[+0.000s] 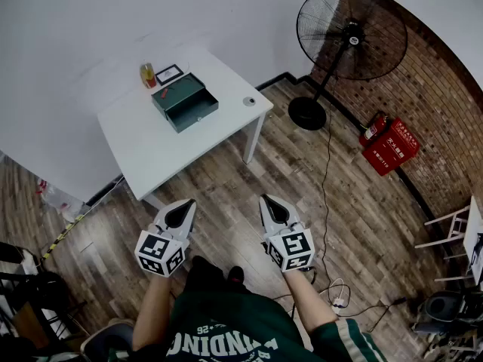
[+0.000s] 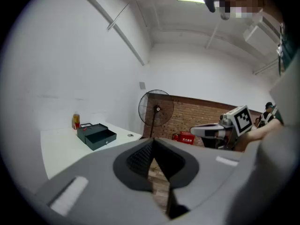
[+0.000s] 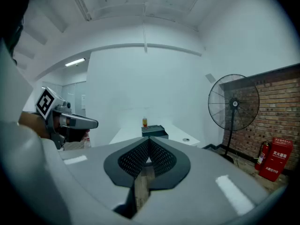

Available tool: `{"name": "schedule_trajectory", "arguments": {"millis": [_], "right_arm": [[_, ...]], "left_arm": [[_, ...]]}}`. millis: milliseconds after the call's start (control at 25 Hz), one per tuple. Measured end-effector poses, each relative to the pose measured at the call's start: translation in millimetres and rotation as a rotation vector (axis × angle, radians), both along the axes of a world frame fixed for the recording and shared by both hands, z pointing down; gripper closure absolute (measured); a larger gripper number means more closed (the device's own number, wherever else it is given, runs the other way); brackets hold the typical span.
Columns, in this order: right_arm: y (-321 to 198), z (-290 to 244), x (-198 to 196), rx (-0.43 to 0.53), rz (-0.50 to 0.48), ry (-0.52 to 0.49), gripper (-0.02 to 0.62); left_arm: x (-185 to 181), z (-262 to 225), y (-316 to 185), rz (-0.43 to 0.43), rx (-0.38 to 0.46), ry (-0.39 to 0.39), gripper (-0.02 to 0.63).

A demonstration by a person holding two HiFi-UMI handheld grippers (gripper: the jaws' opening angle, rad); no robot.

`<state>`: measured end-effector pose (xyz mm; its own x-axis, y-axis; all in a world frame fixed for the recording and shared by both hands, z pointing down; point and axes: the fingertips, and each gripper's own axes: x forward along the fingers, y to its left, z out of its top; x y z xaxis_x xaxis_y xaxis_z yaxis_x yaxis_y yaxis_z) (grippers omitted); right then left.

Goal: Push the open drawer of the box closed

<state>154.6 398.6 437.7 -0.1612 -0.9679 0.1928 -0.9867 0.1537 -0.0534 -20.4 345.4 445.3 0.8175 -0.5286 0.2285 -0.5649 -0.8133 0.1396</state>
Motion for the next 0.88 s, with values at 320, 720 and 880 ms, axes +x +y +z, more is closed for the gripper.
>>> {"name": "schedule_trajectory", "arguments": {"millis": [320,720,880], "right_arm": [[3.3,-1.8,10.2,0.031,0.004,-0.037,0.594],[0.8,12.6,8.8,-0.032,-0.031,-0.062,0.594],[-19.8,19.8,-1.0,-0.05,-0.059,-0.066,0.594]], "left_arm": [[10.4,0.9,1.9,0.002,-0.004,-0.003,0.554],[7.4,-6.8,-11.3,-0.043,0.007,-0.003,0.554],[-3.4,-1.8,-27.8,-0.064,-0.005,-0.004,0.554]]}}
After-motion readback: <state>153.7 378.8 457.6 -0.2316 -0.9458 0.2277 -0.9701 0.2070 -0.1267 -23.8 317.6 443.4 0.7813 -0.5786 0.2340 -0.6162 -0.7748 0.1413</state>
